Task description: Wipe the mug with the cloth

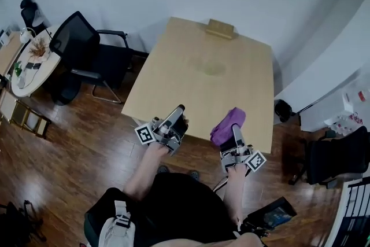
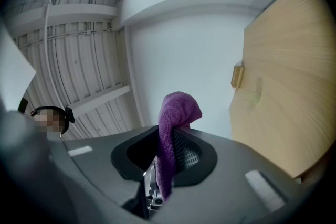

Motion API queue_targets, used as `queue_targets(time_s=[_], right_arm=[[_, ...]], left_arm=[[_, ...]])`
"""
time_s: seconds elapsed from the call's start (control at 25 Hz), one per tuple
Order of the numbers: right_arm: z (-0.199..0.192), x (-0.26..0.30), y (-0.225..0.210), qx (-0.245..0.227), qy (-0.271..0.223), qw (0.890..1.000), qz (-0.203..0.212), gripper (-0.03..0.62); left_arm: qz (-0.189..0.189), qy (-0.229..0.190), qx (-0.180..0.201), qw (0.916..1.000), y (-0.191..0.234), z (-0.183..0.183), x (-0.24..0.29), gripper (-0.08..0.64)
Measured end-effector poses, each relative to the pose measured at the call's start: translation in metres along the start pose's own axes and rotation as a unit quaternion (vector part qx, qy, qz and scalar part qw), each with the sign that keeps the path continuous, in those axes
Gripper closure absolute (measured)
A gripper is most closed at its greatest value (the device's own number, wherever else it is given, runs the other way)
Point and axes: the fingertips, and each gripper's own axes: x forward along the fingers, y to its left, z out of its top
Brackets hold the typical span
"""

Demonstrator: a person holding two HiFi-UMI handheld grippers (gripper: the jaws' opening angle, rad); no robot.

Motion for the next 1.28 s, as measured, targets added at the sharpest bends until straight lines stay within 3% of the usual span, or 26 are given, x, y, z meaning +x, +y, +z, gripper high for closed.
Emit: queue_targets(time_s=[0.2,0.4,0.76,1.28], right_arm=[[-0.003,0.008,-0.003,-0.002,0.008,1.000,-0.002,0.531],[-0.008,0.016,-0.005,0.006,0.016,1.000,-0.002,0.531],[-0.008,0.017,-0.006,0.003,0.024,1.000,0.005,0.531],[-0.006,0.013,-0.007,-0.002,0.015,1.000,0.004,0.531]], left_arm=[[-0.003,-0.011,-0.005,0.9999,0.002,0.004,-0.006,0.546],[-0.001,-0.013,-0.005,0.9999,0.001,0.007,-0.010,0.549],[0.036,0.024,0.009,0.9990,0.011,-0.010,-0.007,0.551],[0.054,0.050,0.007,0.9973,0.020,-0.019,-0.003,0.551]])
